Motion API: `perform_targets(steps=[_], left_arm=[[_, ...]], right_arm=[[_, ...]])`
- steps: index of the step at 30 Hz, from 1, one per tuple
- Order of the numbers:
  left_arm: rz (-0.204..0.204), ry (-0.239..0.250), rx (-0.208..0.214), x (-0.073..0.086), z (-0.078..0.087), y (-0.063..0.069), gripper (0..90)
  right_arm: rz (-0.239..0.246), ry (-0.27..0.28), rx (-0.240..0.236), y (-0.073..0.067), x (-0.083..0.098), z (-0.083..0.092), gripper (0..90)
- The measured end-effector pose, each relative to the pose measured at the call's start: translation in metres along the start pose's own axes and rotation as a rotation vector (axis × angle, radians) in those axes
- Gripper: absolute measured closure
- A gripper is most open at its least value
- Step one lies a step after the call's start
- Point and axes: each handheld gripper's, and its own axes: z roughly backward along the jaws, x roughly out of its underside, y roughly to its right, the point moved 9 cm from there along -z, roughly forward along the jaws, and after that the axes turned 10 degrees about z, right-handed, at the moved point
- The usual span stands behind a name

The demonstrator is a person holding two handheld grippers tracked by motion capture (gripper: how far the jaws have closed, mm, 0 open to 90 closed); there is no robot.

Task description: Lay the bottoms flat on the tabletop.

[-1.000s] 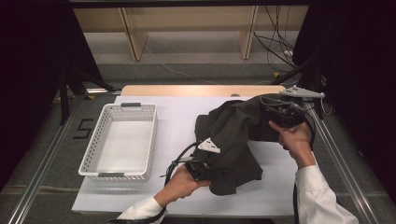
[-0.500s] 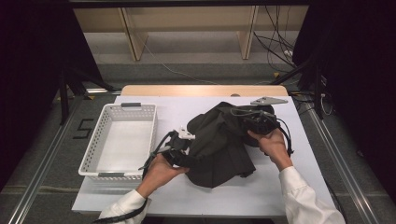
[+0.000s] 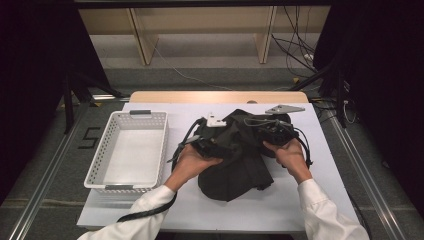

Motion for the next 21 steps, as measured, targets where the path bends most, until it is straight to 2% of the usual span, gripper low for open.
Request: perform_targets(steps=[1,2,4,5,6,7,9,10,11,12,13,15,18,21], left_arm=[[0.018,-0.004,0.019,-0.003,-0.009,0.0,17.3],[0.016,-0.008,0.026,-0.003,-0.017,-0.001,21.5],[-0.007,-0.008,-0.024,-0.001,-0.033,-0.011,45.6],[0.005,-0.013,-0.032,0.002,-0.038,-0.017,61.2],[0.035,-0.013,-0.049,0.004,-0.042,-0.024,74.7],[0.058,-0.016,-0.059,0.006,-0.043,-0.031,83.2],[0.092,-0.01,-0.075,0.005,-0.042,-0.045,86.7],[0.11,-0.003,-0.107,0.004,-0.04,-0.055,87.8],[0.128,0.005,-0.104,0.003,-0.037,-0.062,87.9],[0.171,0.005,-0.084,0.004,-0.035,-0.068,88.0],[0.197,0.001,-0.07,0.004,-0.033,-0.072,88.0],[0.19,-0.001,-0.085,0.006,-0.031,-0.075,88.2],[0.182,-0.008,-0.098,0.007,-0.032,-0.076,88.2],[0.206,-0.014,-0.095,0.01,-0.035,-0.081,88.2]], right_arm=[[-0.001,-0.001,-0.003,-0.001,0.0,0.0,86.3],[-0.001,-0.002,-0.005,-0.001,0.001,0.0,86.3],[-0.001,-0.004,-0.011,-0.002,0.002,-0.001,86.1],[0.0,-0.006,-0.017,-0.003,0.002,-0.001,85.7],[0.0,-0.009,-0.027,-0.003,0.003,-0.002,84.7],[0.003,-0.014,-0.036,-0.004,0.004,-0.003,81.2],[0.005,-0.023,-0.045,-0.005,0.005,-0.003,66.8],[0.006,-0.03,-0.049,-0.005,0.006,-0.003,60.8],[0.008,-0.032,-0.056,-0.005,0.006,-0.001,57.3],[0.01,-0.036,-0.068,-0.005,0.006,0.001,54.5],[0.012,-0.049,-0.075,-0.005,0.008,0.003,52.4],[0.029,-0.071,-0.087,-0.007,0.014,0.007,47.2],[0.05,-0.1,-0.105,-0.013,0.029,0.012,44.9],[0.054,-0.129,-0.12,-0.018,0.045,0.018,41.0]])
